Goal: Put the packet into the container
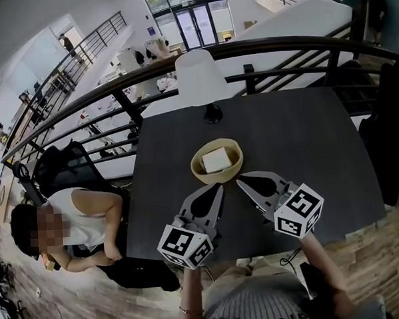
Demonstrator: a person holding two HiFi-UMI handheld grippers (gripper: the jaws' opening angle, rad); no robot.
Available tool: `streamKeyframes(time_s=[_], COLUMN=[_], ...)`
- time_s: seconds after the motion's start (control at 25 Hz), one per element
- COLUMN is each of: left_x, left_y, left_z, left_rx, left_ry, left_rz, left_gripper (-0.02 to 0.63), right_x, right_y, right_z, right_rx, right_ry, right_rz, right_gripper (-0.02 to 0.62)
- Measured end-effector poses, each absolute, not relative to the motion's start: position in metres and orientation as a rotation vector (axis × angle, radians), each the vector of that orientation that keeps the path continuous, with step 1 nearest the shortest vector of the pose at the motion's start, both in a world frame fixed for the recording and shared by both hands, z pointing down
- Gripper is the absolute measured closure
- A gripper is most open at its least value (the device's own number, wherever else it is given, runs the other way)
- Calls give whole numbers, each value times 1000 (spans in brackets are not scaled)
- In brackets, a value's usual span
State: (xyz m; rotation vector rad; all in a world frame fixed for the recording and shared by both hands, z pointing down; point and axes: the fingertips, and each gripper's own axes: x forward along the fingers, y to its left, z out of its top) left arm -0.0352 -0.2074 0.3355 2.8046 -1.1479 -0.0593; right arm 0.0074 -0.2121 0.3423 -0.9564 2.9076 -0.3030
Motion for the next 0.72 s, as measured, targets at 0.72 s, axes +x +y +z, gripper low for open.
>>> streamKeyframes(time_s=[0.72], left_x=[-33], left_y=[-217], left_z=[333], left_rx=[2815], left_ry=[-1129], left_rz=[-59], left_gripper=[598], right_x=[2], right_y=[-220], right_z=[340], right_rx=[-942], right_ry=[2905], right_rz=[-258], right_gripper=[584])
